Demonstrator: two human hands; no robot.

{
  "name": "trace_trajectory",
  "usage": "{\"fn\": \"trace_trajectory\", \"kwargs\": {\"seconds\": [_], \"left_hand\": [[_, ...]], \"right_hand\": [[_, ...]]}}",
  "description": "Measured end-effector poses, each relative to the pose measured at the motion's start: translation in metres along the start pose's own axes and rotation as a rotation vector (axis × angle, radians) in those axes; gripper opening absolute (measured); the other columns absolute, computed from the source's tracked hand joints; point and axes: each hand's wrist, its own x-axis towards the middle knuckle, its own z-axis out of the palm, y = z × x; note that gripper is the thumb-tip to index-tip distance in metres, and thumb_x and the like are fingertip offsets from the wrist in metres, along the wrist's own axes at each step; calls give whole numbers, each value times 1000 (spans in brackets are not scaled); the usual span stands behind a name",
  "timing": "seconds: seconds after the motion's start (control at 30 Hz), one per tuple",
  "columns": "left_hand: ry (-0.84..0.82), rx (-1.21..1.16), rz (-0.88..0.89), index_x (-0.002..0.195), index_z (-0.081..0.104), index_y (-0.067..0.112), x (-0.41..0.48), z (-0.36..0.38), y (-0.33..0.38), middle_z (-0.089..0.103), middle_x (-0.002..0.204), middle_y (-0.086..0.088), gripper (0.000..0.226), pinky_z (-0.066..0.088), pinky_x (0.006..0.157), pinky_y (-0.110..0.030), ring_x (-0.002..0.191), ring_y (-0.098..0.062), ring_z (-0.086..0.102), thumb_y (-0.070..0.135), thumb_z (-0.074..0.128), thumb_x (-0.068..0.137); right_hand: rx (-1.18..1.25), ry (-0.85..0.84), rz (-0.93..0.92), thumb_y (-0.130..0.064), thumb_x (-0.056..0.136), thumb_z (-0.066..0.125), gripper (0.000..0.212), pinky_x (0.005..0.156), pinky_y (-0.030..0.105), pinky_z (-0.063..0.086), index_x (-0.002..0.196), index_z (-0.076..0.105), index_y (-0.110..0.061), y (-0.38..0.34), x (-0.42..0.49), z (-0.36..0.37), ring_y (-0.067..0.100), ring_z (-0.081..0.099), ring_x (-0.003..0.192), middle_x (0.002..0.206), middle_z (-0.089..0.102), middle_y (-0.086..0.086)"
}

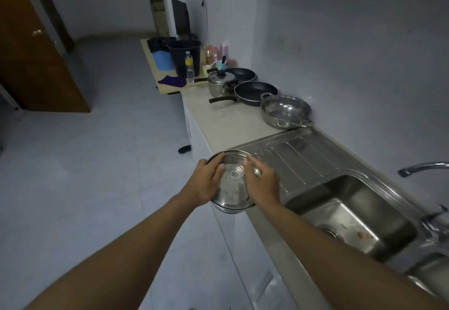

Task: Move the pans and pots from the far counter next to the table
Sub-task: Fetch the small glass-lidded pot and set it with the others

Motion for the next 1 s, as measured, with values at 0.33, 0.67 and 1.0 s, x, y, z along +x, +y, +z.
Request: {"fn": "trace_trajectory", "kwargs": {"seconds": [0.33,0.67,1.0], "left_hand": [[-130,-6,105,146,41,31,147,-69,-73,53,120,11,40,33,100,-30,117,-14,41,32,32,107],[-199,-13,128,148,37,32,287,-79,-133,50,115,7,43,31,96,-28,115,-8,36,34,32,106],[-242,22,128,148,38,30,432,-70,-179,53,133,-3,43,34,104,-32,124,-18,40,35,33,106]], "right_hand": [[43,158,74,-36,93,63,29,96,31,51,119,73,-30,-28,114,100,8,64,105,114,72,-7],[84,258,113,-38,93,63,31,98,38,53,121,71,-30,-13,236,163,10,66,104,115,70,-4],[51,266,130,-31,95,63,28,93,24,49,122,71,-27,8,369,199,7,62,101,114,68,-2]]}}
